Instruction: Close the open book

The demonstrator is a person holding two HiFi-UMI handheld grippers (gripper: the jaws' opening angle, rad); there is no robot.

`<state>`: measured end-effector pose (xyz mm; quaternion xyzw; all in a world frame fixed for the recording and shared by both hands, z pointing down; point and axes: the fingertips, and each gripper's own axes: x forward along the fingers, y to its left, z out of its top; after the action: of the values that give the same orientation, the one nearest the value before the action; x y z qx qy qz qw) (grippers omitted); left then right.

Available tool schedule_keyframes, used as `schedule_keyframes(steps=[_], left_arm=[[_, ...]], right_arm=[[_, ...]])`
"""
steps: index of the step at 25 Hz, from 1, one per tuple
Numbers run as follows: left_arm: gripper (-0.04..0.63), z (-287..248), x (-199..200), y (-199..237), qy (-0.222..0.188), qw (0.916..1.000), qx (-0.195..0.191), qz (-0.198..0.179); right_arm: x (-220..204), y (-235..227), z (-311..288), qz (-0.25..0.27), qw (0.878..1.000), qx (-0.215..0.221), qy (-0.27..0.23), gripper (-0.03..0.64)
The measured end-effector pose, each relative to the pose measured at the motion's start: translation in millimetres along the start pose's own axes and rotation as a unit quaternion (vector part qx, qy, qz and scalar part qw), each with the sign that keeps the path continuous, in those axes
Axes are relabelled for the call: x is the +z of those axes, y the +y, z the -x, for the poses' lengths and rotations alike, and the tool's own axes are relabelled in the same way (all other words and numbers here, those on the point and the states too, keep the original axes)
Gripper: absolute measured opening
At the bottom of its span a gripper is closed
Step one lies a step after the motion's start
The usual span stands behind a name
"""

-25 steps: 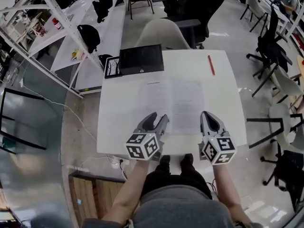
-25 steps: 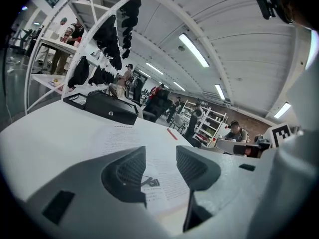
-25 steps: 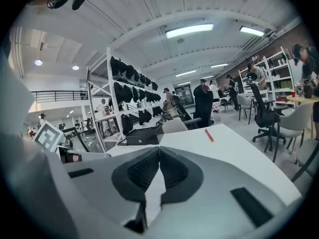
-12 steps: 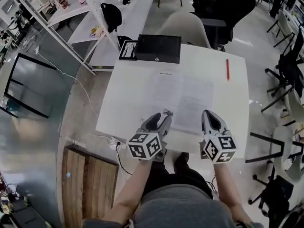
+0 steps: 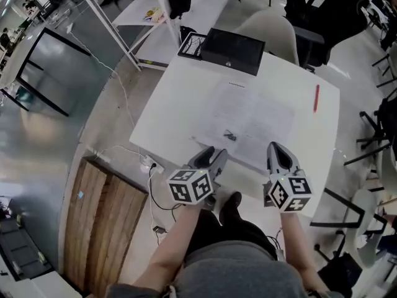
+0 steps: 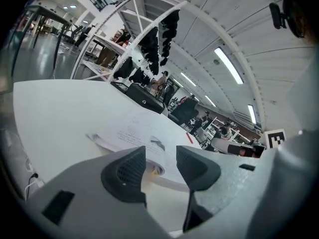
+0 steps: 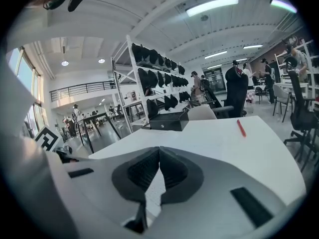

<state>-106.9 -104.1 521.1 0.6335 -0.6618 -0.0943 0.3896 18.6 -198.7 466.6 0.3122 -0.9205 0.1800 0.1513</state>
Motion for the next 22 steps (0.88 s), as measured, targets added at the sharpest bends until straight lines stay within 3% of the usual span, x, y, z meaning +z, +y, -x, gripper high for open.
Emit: schedule_keyframes(steps=[11,22], left_arm=[[0.181,-2.6,-24.9,14.8,-0.002,0.9931,0.0,0.118],[0.181,-19.0,-17.3,18.5,-0.023,0.9708,-0.038,0.236]], right_arm=[[-10.8,5.3,2.5,0.013,1.0,0.019,0.019,0.002],[-11.5,2.3,1.9,0.017,0.999,0.011,0.026,0.002]])
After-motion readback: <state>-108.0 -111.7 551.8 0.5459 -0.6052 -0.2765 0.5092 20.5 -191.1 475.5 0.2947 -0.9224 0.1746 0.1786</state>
